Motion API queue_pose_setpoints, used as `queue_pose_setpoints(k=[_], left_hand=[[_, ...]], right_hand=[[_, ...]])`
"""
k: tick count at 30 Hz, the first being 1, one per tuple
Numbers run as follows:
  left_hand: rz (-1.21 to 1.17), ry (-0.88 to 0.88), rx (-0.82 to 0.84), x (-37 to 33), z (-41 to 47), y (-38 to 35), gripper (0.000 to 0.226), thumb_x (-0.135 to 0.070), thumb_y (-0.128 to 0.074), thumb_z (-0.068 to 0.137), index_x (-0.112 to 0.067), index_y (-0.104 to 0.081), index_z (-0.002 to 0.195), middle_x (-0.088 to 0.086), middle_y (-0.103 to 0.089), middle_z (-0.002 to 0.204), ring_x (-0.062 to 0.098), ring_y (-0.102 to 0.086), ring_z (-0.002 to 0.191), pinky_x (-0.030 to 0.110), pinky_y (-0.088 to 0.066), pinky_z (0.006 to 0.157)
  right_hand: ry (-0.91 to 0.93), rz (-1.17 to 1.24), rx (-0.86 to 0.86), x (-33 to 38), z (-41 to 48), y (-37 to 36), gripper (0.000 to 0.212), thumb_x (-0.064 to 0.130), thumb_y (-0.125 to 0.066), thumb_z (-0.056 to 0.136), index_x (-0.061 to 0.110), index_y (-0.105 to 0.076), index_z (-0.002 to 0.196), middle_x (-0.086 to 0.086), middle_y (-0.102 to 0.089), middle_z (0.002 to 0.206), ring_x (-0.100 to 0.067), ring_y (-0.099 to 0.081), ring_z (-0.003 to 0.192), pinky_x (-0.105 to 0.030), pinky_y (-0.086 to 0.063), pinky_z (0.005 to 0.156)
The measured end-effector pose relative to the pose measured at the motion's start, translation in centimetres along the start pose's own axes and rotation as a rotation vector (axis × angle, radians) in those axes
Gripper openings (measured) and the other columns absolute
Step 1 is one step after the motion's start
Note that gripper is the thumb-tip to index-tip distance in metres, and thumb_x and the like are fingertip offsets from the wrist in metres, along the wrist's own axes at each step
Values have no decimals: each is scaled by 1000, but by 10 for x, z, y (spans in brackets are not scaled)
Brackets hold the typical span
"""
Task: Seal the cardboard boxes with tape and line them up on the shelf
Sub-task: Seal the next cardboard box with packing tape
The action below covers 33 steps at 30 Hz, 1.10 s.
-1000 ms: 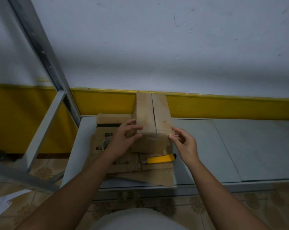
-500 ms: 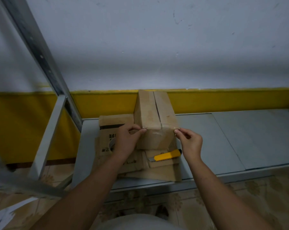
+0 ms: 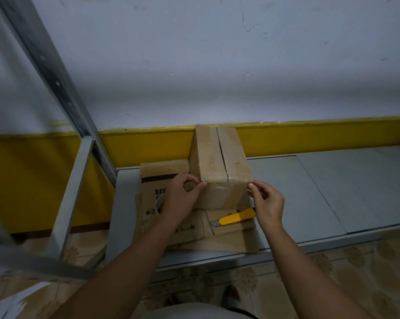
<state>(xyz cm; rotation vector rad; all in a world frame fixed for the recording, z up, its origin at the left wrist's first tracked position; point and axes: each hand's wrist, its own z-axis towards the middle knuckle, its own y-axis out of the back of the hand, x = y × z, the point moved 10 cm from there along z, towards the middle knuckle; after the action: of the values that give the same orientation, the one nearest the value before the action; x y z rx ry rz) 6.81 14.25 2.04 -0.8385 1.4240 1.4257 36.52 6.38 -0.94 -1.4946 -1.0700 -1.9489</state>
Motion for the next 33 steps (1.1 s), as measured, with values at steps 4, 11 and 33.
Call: queue_pose_setpoints(k=[4, 11, 33], left_hand=[[-27, -62, 26, 5, 0, 1, 13, -33, -83, 90, -28, -70, 89, -13, -70, 106, 0, -62, 107, 21, -51, 88], [25, -97, 135, 3, 0, 4, 11, -28, -82, 92, -26, -74, 100, -15, -65, 119, -9, -57, 116, 2, -44, 88], [144, -139, 75, -12, 24, 12, 13, -26, -89, 83, -18, -80, 84, -11, -70, 99, 1, -66, 97, 24, -60, 82]], right_hand=[[0, 3, 29, 3, -7, 2, 18, 17, -75, 94, 12, -78, 111, 2, -78, 98, -12, -74, 96, -44, -63, 88], [3, 53, 148, -1, -1, 1, 20, 19, -67, 99, 14, -77, 116, 2, -78, 105, -17, -74, 103, -48, -61, 90], [34, -100, 315, 20, 30, -6, 25, 13, -87, 80, 14, -78, 103, 4, -78, 85, -13, -76, 84, -37, -64, 82]])
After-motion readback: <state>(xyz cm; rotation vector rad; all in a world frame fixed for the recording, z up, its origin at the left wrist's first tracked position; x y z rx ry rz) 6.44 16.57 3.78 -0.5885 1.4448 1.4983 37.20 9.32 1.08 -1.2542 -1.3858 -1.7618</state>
